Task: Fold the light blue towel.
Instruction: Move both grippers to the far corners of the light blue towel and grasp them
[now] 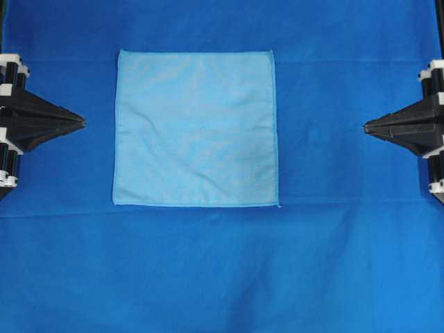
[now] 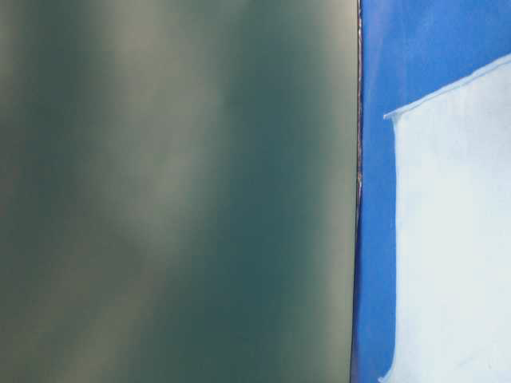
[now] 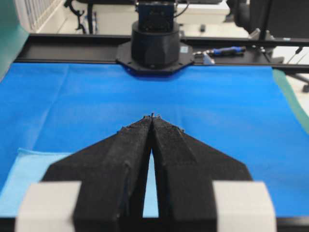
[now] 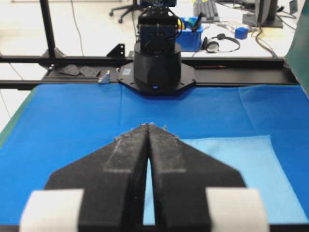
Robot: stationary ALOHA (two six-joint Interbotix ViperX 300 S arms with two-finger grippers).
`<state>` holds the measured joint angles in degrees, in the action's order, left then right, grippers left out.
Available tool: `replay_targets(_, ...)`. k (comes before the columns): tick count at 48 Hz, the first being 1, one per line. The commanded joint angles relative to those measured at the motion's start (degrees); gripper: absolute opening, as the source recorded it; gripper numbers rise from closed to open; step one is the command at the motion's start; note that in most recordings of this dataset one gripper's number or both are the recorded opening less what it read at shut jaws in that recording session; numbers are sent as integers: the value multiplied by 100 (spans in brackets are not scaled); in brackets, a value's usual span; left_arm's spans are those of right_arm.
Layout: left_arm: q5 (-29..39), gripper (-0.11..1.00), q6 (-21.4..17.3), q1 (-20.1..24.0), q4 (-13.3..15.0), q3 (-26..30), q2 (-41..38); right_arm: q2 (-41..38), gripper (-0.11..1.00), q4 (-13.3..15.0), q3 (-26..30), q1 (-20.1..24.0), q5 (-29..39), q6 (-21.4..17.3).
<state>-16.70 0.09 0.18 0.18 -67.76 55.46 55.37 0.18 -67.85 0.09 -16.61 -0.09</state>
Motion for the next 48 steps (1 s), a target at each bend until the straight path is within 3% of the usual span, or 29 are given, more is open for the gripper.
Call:
replay_targets(1,176,0,0,-44,97,114,-53,-53,0,-26,167,-44,-9,-9)
replay_targets(8,457,0,-35,70,97,105,-123,-246,0,-44,264,-308,272,-44)
replay_targets(17,545,0,-26,738,97,62,-316,-703,0,-88,439,-940,466,-220)
replay_targets(31,571,2,-44,1670,97,53,-1134,-2180,1,-88,809,-1854,501,-334)
replay_targets(35,519,20,-44,1960,97,70,-1503,-2654,7,-88,984,-2092,519,-325)
replay_targets(41,316,58,-44,2461,97,62,-2074,-3445,46,-53,1415,-2514,677,-290)
replay_targets(44,132,75,-53,2689,97,53,-2399,-3806,60,-9,1626,-2672,791,-281)
replay_targets(48,-193,87,-70,2962,97,53,-2927,-4263,58,97,1916,-2830,940,-264)
